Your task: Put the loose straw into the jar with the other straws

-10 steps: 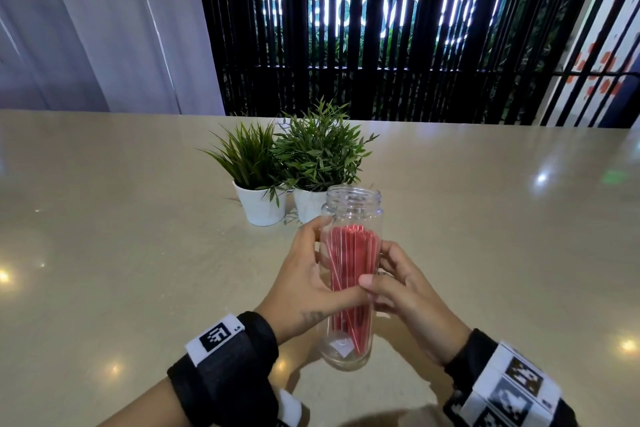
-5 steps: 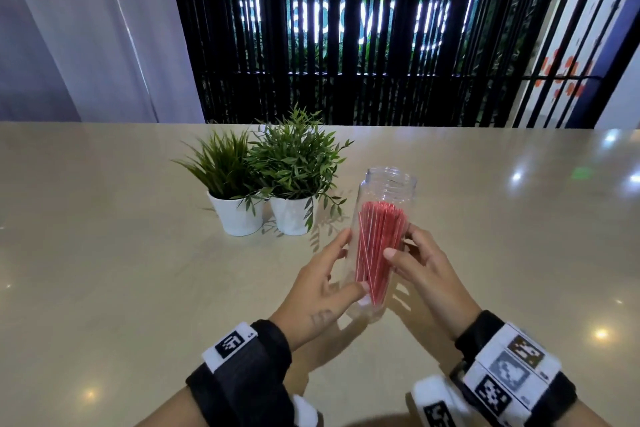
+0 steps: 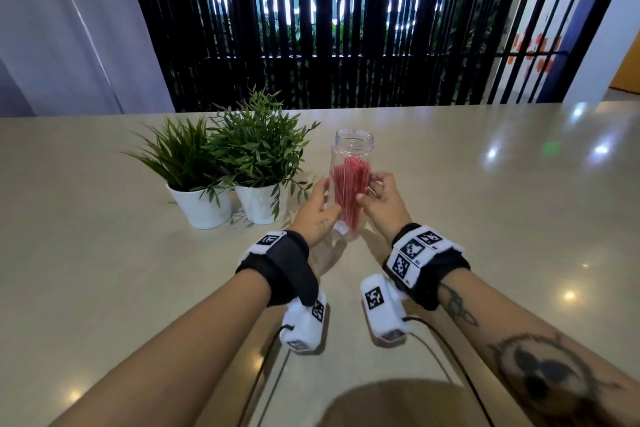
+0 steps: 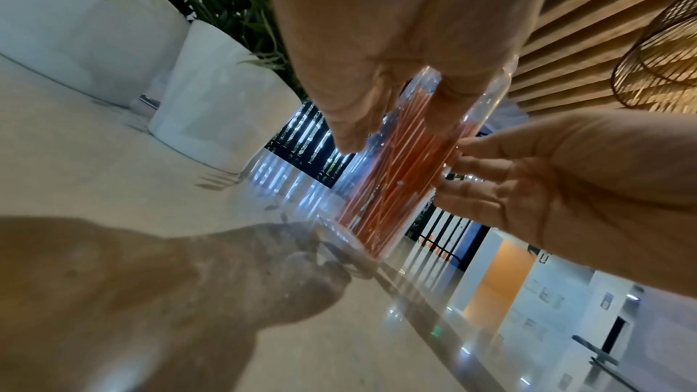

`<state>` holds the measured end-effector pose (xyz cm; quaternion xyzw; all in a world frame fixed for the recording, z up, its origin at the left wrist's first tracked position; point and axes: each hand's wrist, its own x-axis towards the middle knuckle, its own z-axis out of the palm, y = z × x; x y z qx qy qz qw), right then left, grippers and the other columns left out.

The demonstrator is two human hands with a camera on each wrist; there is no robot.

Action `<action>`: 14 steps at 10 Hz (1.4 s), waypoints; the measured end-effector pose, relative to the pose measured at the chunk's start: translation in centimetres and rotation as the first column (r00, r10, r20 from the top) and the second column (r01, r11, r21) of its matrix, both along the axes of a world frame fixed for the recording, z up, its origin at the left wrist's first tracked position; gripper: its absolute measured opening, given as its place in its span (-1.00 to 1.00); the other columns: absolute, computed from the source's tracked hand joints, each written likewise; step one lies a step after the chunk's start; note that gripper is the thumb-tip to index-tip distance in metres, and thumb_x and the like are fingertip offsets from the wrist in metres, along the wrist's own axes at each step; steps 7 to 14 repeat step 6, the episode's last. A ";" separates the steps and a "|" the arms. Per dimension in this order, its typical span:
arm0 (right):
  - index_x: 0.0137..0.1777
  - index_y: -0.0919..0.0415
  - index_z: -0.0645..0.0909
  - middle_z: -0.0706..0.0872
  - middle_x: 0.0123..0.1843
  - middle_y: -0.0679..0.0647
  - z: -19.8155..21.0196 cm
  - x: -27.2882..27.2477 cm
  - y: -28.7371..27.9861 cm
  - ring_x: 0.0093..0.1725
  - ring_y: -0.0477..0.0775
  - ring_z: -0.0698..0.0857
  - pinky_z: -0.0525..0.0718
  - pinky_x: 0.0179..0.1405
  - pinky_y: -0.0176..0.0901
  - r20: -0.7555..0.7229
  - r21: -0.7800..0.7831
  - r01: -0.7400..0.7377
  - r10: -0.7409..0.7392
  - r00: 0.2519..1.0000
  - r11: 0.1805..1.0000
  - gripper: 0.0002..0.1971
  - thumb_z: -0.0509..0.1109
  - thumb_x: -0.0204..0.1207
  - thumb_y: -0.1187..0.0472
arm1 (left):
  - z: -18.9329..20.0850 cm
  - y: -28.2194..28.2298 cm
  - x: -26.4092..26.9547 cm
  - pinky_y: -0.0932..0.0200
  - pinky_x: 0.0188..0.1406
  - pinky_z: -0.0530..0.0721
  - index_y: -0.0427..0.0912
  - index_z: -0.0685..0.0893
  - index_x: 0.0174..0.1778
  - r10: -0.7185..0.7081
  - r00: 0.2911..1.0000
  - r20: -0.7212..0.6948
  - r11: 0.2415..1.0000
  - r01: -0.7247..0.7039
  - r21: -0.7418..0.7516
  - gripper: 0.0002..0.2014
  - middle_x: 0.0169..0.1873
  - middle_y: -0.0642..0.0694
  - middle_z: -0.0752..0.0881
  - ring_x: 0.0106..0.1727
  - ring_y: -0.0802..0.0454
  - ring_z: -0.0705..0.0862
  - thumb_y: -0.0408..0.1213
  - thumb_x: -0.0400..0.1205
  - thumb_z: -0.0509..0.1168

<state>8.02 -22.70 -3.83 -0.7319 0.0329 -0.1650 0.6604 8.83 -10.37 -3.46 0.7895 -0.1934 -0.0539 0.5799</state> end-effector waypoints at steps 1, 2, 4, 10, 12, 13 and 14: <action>0.31 0.41 0.25 0.59 0.10 0.15 -0.5 0.2 0.3 0.09 0.05 0.58 0.56 0.23 -0.06 -0.050 0.006 -0.014 0.014 0.999 1.000 -0.64 0.16 0.54 0.53 | -0.2 0.0 0.2 0.10 0.41 0.33 -0.27 0.13 0.50 0.008 1.000 -0.020 1.000 -0.007 0.011 -0.47 0.34 -0.14 0.41 0.39 0.02 0.37 -0.47 0.60 0.11; 0.31 0.33 0.26 0.60 0.15 0.13 -1.3 0.1 0.4 0.11 0.07 0.60 0.59 0.28 0.05 -0.084 -0.003 -0.042 0.042 0.996 0.999 -0.64 0.18 0.53 0.50 | -1.0 0.2 0.1 0.06 0.42 0.31 -0.27 0.08 0.51 0.002 1.000 -0.020 1.000 -0.001 0.013 -0.44 0.45 -0.25 0.35 0.39 0.05 0.32 -0.45 0.61 0.12; 0.25 0.18 0.24 0.58 0.28 0.17 -1.8 0.2 -0.1 0.09 0.00 0.64 0.65 0.16 -0.13 -0.099 0.014 -0.126 0.126 0.987 0.992 -0.63 0.17 0.54 0.50 | -1.2 0.1 0.4 0.05 0.49 0.24 -0.24 0.00 0.54 -0.021 0.999 -0.031 1.000 0.021 0.020 -0.40 0.54 -0.23 0.25 0.44 0.05 0.28 -0.43 0.61 0.11; 0.38 0.23 0.24 0.44 0.33 0.16 -0.9 0.0 -1.1 0.38 0.08 0.42 0.34 0.24 -0.15 -0.084 0.014 -0.014 0.015 0.996 1.000 -0.61 0.14 0.58 0.45 | -1.0 0.8 0.4 0.02 0.52 0.26 -0.17 -0.20 0.57 0.072 0.997 -0.029 0.994 -0.069 0.086 -0.32 0.50 -0.21 0.26 0.51 -0.07 0.29 -0.34 0.65 0.09; 0.38 0.23 0.24 0.44 0.33 0.16 -0.9 0.0 -1.1 0.38 0.08 0.42 0.34 0.24 -0.15 -0.084 0.014 -0.014 0.015 0.996 1.000 -0.61 0.14 0.58 0.45 | -1.0 0.8 0.4 0.02 0.52 0.26 -0.17 -0.20 0.57 0.072 0.997 -0.029 0.994 -0.069 0.086 -0.32 0.50 -0.21 0.26 0.51 -0.07 0.29 -0.34 0.65 0.09; 0.38 0.23 0.24 0.44 0.33 0.16 -0.9 0.0 -1.1 0.38 0.08 0.42 0.34 0.24 -0.15 -0.084 0.014 -0.014 0.015 0.996 1.000 -0.61 0.14 0.58 0.45 | -1.0 0.8 0.4 0.02 0.52 0.26 -0.17 -0.20 0.57 0.072 0.997 -0.029 0.994 -0.069 0.086 -0.32 0.50 -0.21 0.26 0.51 -0.07 0.29 -0.34 0.65 0.09; 0.38 0.23 0.24 0.44 0.33 0.16 -0.9 0.0 -1.1 0.38 0.08 0.42 0.34 0.24 -0.15 -0.084 0.014 -0.014 0.015 0.996 1.000 -0.61 0.14 0.58 0.45 | -1.0 0.8 0.4 0.02 0.52 0.26 -0.17 -0.20 0.57 0.072 0.997 -0.029 0.994 -0.069 0.086 -0.32 0.50 -0.21 0.26 0.51 -0.07 0.29 -0.34 0.65 0.09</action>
